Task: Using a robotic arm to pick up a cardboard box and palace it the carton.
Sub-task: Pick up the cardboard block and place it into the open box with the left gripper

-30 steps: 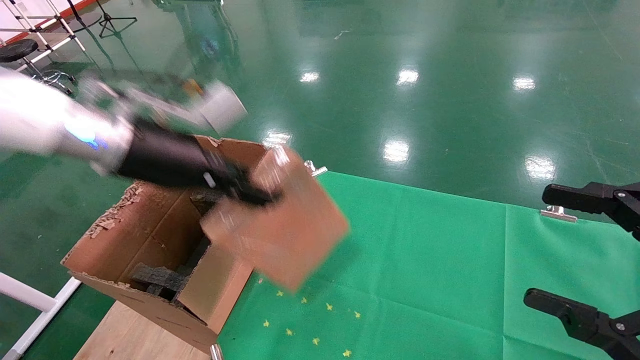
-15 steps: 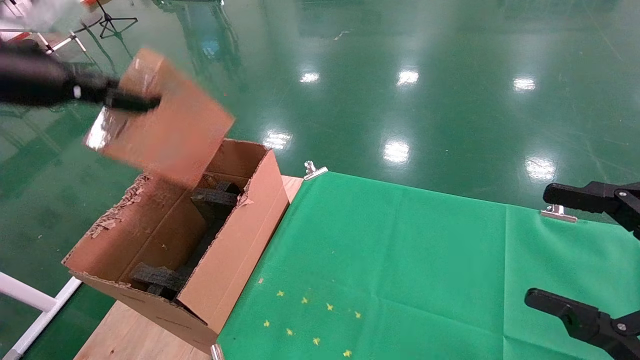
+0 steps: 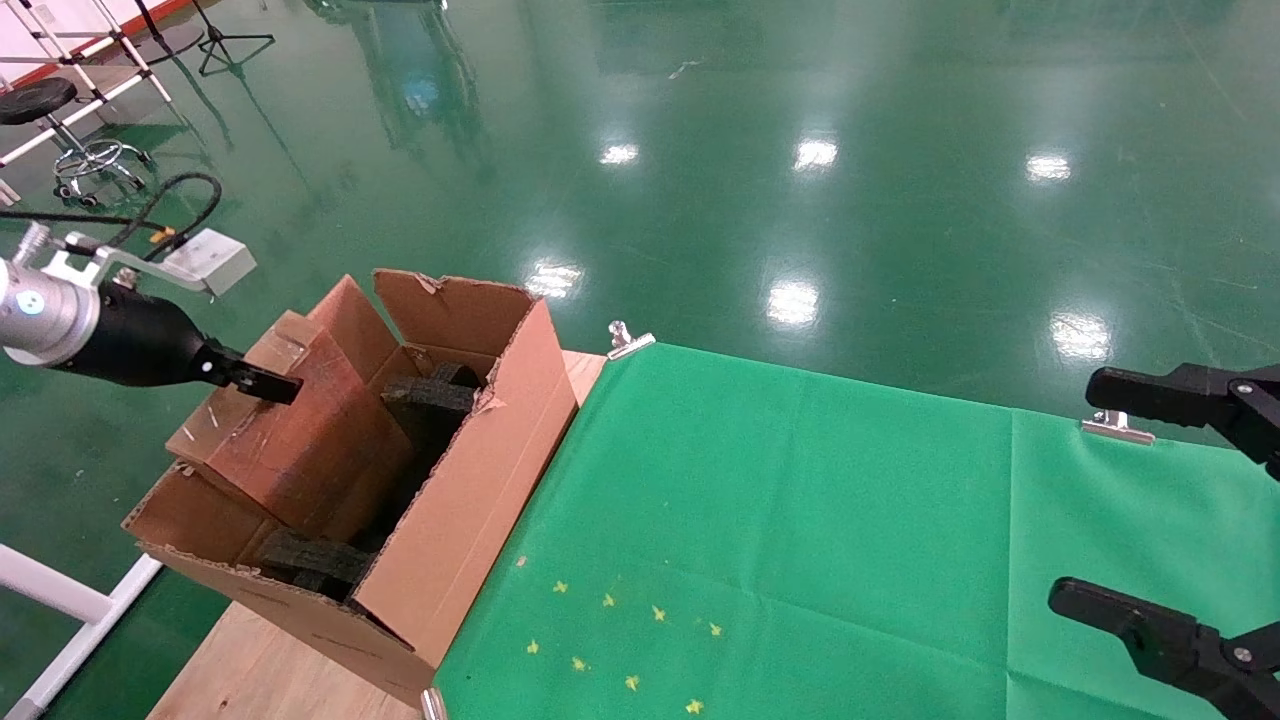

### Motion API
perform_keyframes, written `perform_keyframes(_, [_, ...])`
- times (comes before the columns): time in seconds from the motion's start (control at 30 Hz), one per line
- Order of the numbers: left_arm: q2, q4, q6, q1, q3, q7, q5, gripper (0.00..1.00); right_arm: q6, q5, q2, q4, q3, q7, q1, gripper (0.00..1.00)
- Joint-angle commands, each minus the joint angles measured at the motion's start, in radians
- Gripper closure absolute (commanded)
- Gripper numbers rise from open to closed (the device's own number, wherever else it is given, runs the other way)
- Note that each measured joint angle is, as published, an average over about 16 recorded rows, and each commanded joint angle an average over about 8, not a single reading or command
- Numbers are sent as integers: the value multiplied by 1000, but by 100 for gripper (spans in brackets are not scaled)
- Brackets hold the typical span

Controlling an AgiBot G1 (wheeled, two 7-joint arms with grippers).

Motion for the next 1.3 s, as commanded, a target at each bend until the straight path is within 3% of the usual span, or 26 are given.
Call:
perform_keyframes(0.03, [15, 60, -24, 3, 7, 27, 13, 100, 0, 0, 0, 0, 0, 0, 0, 0])
perform_keyframes(0.3, [84, 231, -120, 16, 12, 99, 23, 100, 0, 0, 0, 0, 0, 0, 0, 0])
perform_keyframes(0.37, [102, 268, -137, 21, 14, 112, 26, 94, 0, 0, 0, 0, 0, 0, 0, 0])
perform_keyframes(0.43, [118, 304, -151, 26, 17, 125, 29, 77, 0, 0, 0, 0, 0, 0, 0, 0])
perform_keyframes(0.6, [145, 373, -175, 31, 23, 139, 38, 17, 0, 0, 0, 0, 0, 0, 0, 0])
perform_keyframes(0.67, [151, 392, -181, 31, 25, 140, 41, 2, 0, 0, 0, 0, 0, 0, 0, 0])
perform_keyframes(1.3, [147, 384, -172, 32, 26, 140, 48, 0, 0, 0, 0, 0, 0, 0, 0, 0])
